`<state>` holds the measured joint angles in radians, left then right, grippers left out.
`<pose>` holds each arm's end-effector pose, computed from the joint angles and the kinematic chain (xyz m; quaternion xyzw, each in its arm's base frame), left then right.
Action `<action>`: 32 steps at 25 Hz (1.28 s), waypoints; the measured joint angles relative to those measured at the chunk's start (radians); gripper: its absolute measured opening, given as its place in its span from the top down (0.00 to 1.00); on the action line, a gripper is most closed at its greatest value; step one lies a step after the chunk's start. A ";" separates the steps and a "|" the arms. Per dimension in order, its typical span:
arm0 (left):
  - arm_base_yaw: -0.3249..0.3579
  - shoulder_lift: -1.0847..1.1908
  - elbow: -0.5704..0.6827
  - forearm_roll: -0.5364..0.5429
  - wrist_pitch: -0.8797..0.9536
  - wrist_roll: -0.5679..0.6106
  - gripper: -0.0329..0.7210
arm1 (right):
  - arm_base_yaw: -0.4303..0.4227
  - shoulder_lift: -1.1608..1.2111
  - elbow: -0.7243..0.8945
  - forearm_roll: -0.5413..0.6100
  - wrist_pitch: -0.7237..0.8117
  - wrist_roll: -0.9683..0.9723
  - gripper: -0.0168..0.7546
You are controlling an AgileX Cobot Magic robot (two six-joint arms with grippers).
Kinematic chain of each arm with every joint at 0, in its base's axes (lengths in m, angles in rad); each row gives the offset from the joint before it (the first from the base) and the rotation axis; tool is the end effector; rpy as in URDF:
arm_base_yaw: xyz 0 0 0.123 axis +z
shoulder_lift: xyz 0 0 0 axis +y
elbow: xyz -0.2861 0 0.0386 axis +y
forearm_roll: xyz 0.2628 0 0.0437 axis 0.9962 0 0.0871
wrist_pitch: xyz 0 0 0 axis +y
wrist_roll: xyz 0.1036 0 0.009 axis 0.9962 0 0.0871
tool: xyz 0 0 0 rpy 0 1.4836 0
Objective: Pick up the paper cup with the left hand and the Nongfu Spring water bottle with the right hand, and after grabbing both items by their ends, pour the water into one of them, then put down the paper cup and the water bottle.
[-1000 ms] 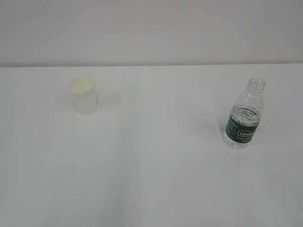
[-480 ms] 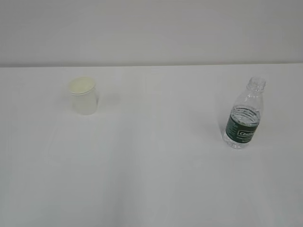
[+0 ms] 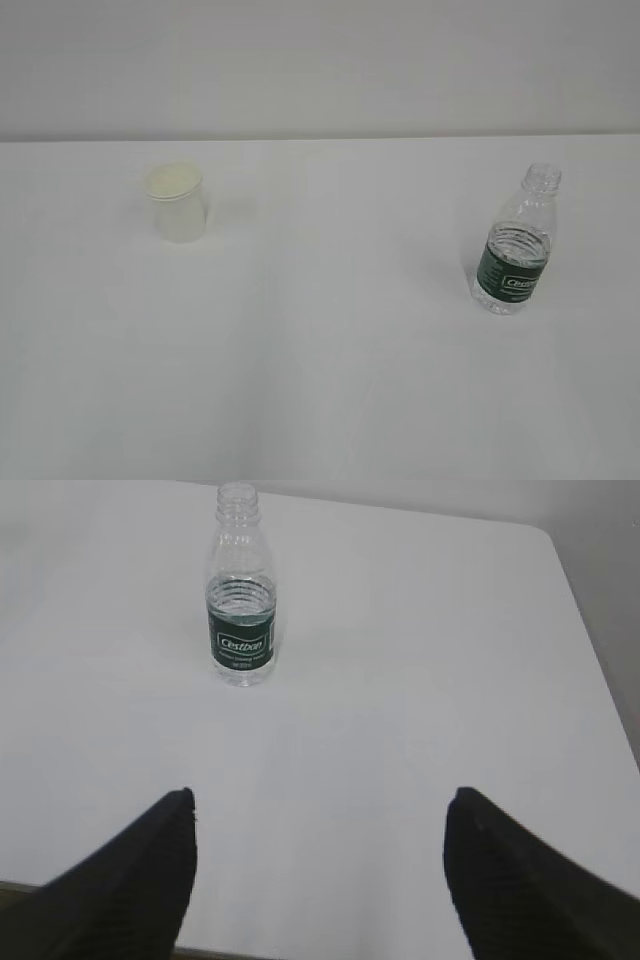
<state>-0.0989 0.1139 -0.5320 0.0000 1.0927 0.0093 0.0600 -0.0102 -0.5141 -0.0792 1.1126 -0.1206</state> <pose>0.0289 -0.0029 0.2828 0.0477 0.8802 -0.0211 0.4716 0.0106 -0.0068 0.2783 -0.0745 0.8564 -0.0549 0.5079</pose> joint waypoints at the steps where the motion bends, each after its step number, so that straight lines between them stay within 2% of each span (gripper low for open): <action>1: 0.000 0.022 0.000 0.000 -0.004 0.000 0.20 | 0.000 0.005 -0.002 0.000 -0.011 -0.002 0.23; 10: 0.000 0.139 -0.052 -0.033 -0.164 0.000 0.20 | 0.002 0.105 -0.019 0.004 -0.068 -0.003 0.23; 32: 0.000 0.468 -0.053 -0.040 -0.533 0.000 0.23 | 0.002 0.365 -0.019 0.053 -0.389 -0.031 0.23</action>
<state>-0.0989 0.5822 -0.5855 -0.0399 0.5596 0.0093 0.0615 0.3544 -0.5332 -0.0261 0.7237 -0.1519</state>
